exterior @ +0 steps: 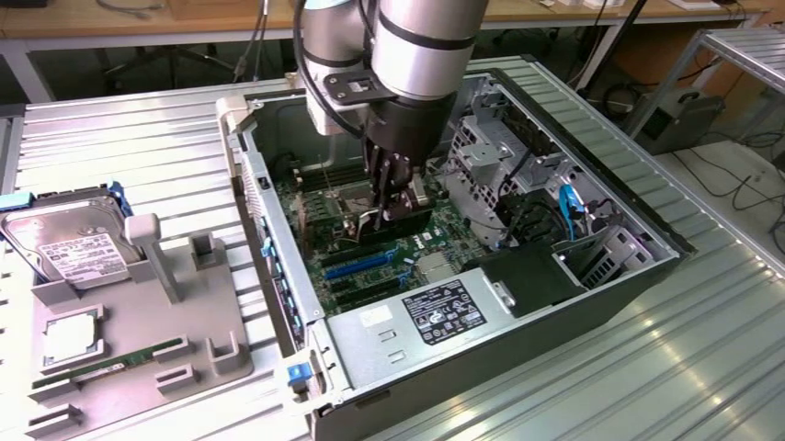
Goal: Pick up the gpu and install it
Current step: 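Insert the gpu into the slot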
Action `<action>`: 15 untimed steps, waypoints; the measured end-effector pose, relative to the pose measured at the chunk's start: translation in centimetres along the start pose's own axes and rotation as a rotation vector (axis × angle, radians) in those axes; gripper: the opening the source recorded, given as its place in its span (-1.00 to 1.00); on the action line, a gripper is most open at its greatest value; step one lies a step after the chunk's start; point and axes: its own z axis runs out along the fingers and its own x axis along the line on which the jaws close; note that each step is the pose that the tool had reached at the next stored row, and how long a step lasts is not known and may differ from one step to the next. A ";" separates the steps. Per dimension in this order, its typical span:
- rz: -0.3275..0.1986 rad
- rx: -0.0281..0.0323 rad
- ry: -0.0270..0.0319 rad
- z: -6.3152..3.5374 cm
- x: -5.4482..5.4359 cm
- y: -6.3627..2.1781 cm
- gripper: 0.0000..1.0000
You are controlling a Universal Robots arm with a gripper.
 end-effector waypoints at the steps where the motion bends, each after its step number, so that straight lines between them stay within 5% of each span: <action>1: 0.000 0.0000 -0.0001 0.17 0.0 0.00 -0.47; 15: 0.001 -0.0001 0.0001 3.92 -0.1 0.60 -0.47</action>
